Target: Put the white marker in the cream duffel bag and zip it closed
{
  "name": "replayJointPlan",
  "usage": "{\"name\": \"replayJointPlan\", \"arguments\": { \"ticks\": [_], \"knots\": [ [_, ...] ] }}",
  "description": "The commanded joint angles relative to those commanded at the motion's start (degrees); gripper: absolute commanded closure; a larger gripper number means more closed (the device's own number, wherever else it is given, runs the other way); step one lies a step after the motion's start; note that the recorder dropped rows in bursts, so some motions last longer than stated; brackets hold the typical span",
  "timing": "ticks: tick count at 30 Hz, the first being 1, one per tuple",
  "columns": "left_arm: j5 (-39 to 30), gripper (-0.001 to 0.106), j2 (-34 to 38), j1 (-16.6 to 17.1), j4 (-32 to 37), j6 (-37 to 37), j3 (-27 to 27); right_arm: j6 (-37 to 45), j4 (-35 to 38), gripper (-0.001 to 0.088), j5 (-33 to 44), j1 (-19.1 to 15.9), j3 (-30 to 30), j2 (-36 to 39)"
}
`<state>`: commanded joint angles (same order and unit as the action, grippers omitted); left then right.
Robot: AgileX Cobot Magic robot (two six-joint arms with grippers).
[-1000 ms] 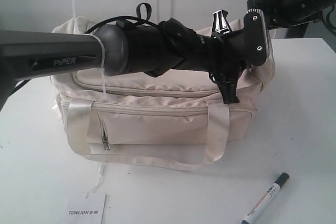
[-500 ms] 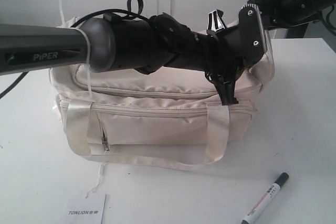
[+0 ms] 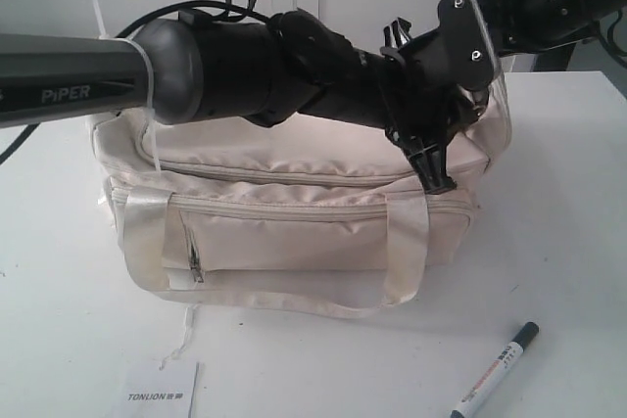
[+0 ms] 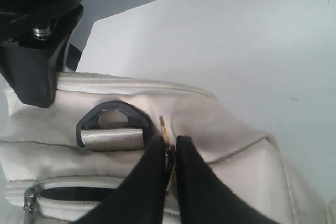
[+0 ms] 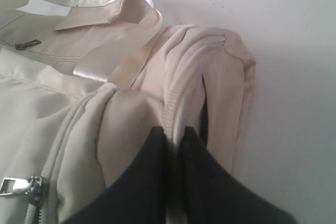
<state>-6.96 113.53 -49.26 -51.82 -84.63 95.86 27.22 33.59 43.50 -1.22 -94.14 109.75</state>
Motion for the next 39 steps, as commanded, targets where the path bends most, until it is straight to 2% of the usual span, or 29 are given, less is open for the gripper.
{"name": "replayJointPlan", "arguments": {
  "ticks": [10,20,27,34,39],
  "knots": [
    [-1.02,0.105,-1.29,0.00,0.00,1.53,0.00,-0.45,4.40,0.0868,-0.11,0.00,0.00,0.00],
    [-4.33,0.105,-3.13,0.00,1.22,2.24,0.00,-0.45,3.85,0.0868,-1.19,0.00,0.00,0.00],
    [-5.72,0.105,-5.67,0.00,8.03,5.98,0.00,-2.19,0.85,0.0868,-0.98,0.00,0.00,0.00],
    [-11.54,0.105,-6.16,0.00,12.93,9.01,-0.04,-2.19,0.86,0.0868,-0.74,0.00,0.00,0.00],
    [-12.18,0.105,-6.24,0.00,17.47,13.51,-0.04,-2.19,0.86,0.0868,-0.36,0.00,0.00,0.00]
  ]
}}
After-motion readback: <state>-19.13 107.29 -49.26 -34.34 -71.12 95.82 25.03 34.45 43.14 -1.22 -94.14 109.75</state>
